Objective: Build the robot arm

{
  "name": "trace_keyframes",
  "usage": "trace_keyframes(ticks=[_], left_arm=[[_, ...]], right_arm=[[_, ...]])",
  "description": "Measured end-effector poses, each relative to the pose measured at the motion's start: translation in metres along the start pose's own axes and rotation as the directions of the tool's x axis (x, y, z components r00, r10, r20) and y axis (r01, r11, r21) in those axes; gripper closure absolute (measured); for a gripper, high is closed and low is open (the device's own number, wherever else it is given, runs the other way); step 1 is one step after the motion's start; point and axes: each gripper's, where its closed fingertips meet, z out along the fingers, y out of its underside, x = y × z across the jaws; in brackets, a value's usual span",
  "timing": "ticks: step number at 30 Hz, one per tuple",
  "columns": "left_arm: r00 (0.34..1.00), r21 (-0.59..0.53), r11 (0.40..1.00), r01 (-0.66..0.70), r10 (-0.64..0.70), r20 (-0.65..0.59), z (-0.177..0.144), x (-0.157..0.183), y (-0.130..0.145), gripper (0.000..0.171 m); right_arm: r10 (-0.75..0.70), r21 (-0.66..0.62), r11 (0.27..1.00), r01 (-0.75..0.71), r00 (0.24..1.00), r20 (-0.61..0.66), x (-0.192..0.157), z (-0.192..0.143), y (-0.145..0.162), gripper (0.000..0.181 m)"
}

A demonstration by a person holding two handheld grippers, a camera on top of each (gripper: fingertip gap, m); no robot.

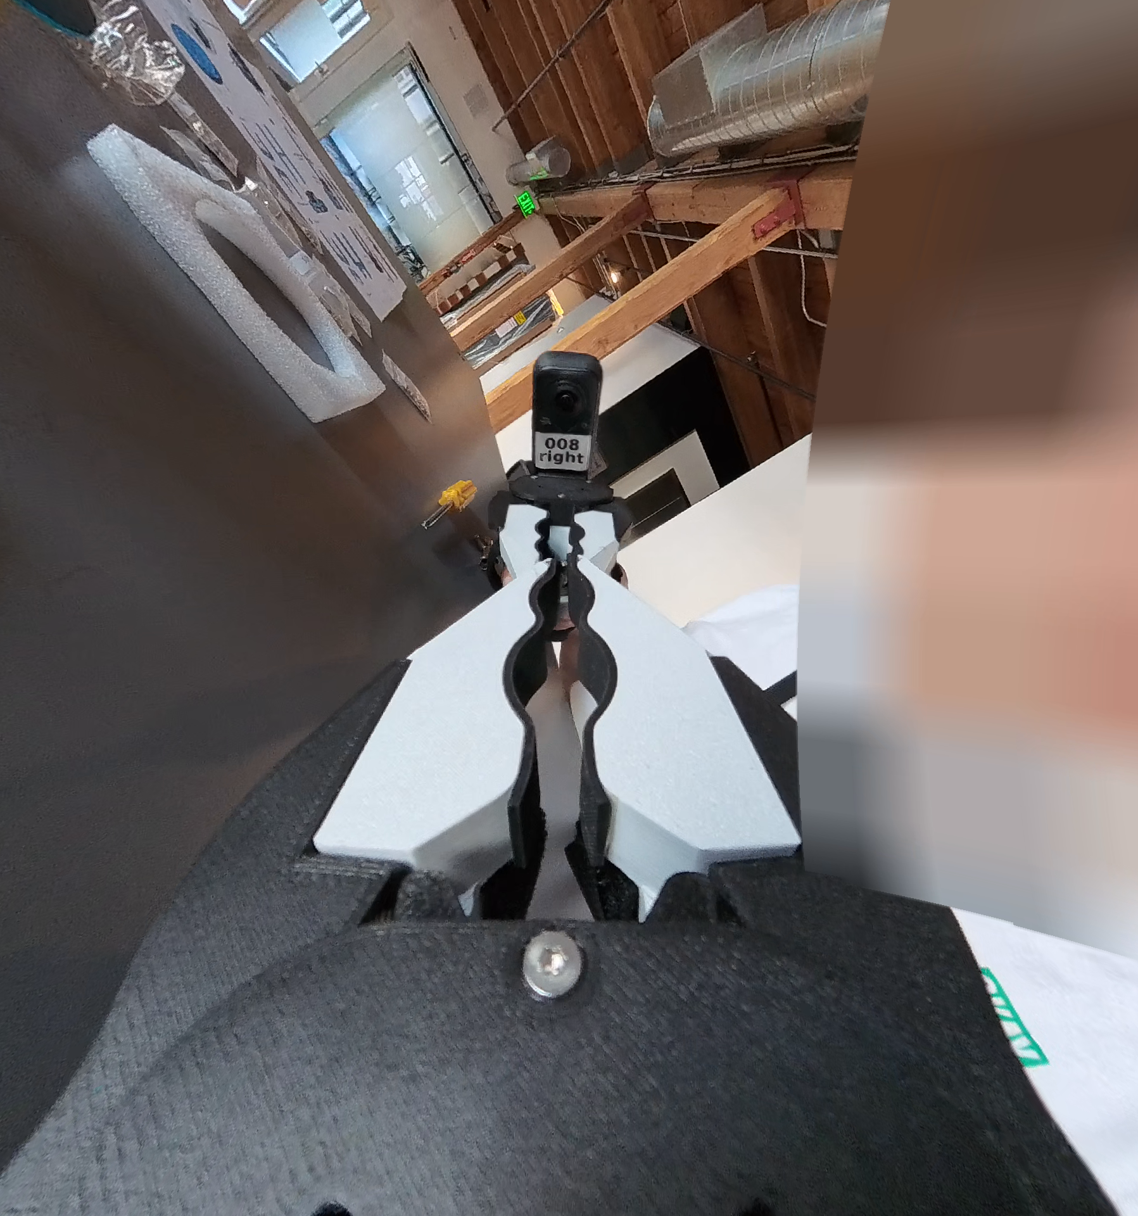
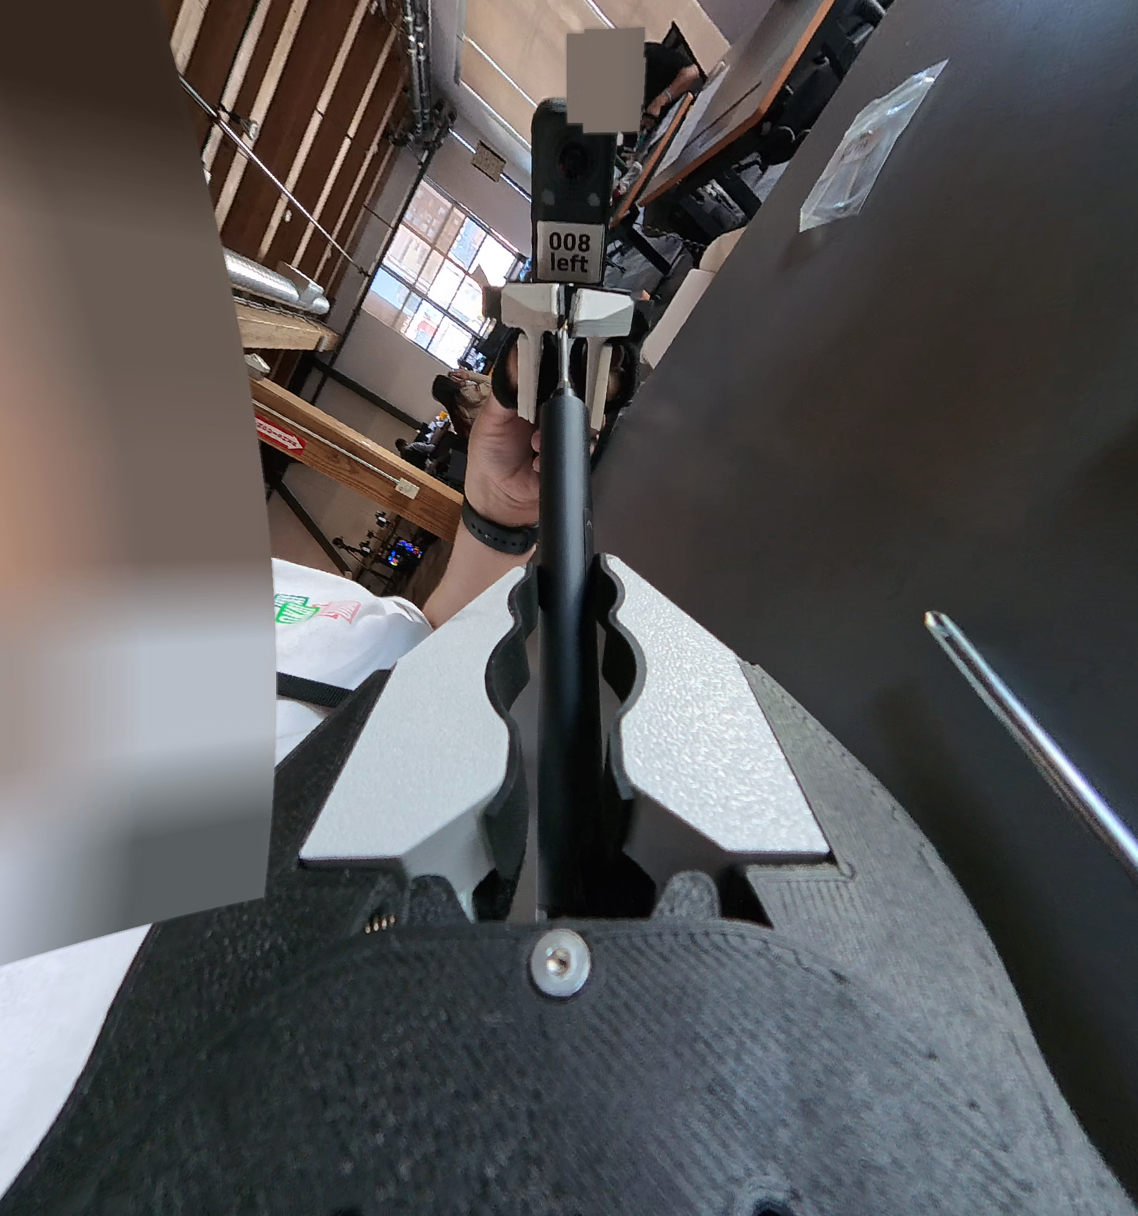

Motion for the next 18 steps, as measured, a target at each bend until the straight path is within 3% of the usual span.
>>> trace_keyframes(ticks=[18], left_arm=[[0.998,0.096,0.994,-0.059,0.057,0.023,-0.0065,0.0040,-0.0096,0.171]], right_arm=[[0.004,0.012,1.000,-0.004,0.999,0.033,-0.0060,0.0030,-0.0005,0.166]])
